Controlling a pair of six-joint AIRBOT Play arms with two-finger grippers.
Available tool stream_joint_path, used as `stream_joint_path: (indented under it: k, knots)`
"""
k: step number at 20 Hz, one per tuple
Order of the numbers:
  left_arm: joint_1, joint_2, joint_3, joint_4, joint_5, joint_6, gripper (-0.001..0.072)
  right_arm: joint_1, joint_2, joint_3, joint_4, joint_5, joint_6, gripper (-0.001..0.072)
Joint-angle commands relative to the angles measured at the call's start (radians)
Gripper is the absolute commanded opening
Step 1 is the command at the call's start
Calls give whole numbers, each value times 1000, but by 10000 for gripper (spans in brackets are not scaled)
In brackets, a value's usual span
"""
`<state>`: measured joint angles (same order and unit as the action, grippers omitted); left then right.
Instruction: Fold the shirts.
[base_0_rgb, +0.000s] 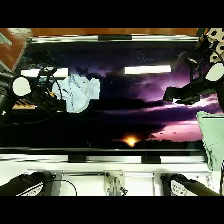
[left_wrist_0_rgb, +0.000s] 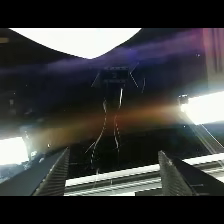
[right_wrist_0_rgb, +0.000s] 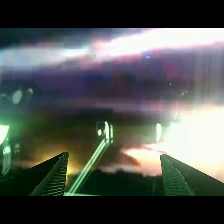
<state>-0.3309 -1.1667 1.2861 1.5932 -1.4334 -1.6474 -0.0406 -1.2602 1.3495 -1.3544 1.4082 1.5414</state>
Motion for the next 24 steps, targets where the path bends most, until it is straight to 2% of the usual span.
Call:
stream_joint_path:
  k: [1,5,9,11,14,15,16,17,18,21,24]
  knots:
    - [0,1,-1,0,0,0,648,0,0,1,13,-34,0,689]
    - [0,1,-1,0,2,-2,648,0,0,1,11,-22,-10,689]
    - [0,-1,-3,-35,236,-69,650,0,0,1,11,56,-29,689]
    - [0,-1,-3,-35,352,-69,649,0,0,1,11,60,-39,689]
    - [0,-3,-3,-86,435,-68,645,0,0,1,11,51,-40,689]
    - [1,-11,-2,-79,468,-67,599,0,0,1,11,47,-39,689]
    - [11,-32,6,-66,477,-68,604,0,0,1,13,45,-39,690]
    - [33,-73,28,-64,454,-68,677,1,0,1,13,42,-39,689]
    - [58,-125,58,-64,410,-68,720,1,0,1,14,40,-39,689]
    - [133,-317,172,-64,291,-48,720,1,0,1,15,32,-38,689]
    - [166,-472,257,-64,271,-50,720,1,0,1,35,39,-32,689]
